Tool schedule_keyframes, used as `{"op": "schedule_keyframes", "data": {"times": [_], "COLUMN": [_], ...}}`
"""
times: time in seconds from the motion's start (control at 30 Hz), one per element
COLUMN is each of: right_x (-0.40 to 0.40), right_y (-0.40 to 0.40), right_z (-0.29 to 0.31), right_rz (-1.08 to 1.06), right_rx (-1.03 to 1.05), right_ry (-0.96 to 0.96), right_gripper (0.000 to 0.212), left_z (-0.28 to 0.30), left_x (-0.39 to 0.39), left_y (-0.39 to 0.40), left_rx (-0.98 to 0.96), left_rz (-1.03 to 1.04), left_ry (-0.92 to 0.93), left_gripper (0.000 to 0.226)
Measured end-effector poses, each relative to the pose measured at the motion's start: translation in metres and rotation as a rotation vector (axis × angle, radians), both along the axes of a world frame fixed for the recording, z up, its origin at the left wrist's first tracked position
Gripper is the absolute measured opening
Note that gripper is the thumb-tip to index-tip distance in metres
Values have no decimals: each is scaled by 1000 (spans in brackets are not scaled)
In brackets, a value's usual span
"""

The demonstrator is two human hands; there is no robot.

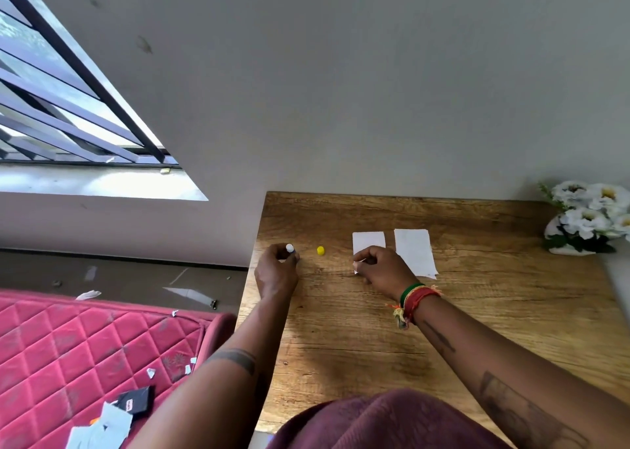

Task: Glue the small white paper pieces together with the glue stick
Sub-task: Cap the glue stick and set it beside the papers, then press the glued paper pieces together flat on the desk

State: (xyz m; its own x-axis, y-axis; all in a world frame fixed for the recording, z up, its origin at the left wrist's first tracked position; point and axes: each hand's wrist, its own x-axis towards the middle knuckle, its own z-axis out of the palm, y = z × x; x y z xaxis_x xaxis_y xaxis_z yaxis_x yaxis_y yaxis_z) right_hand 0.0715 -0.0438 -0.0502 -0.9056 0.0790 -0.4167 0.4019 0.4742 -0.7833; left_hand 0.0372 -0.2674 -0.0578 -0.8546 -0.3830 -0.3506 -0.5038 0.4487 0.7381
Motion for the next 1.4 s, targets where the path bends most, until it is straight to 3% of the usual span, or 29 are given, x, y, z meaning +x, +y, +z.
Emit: {"op": "schedule_keyframes", "data": {"times": [0.4, 0.57, 0.77, 0.97, 1.27, 1.4], "right_x": [-4, 6, 27, 34, 25, 19], "right_y": [10, 29, 60, 86, 96, 102], "right_z": [0, 2, 6, 4, -1, -5], "right_rz": [-64, -236, -448, -592, -602, -604], "right_rx": [0, 43, 121, 214, 104, 54], "right_ry": [24, 43, 56, -15, -81, -104], "right_gripper": [10, 11, 13, 30, 24, 25], "left_z": [-2, 10, 24, 28, 18, 15], "left_x": [5, 27, 51, 43, 33, 29], "left_y": [9, 27, 106, 168, 189, 188], "left_rx": [-23, 16, 97, 214, 307, 440], "left_rz": [5, 117, -160, -400, -308, -198], "left_ry": [-19, -97, -56, -98, -236, -321], "left_gripper": [34, 14, 4, 28, 40, 41]}}
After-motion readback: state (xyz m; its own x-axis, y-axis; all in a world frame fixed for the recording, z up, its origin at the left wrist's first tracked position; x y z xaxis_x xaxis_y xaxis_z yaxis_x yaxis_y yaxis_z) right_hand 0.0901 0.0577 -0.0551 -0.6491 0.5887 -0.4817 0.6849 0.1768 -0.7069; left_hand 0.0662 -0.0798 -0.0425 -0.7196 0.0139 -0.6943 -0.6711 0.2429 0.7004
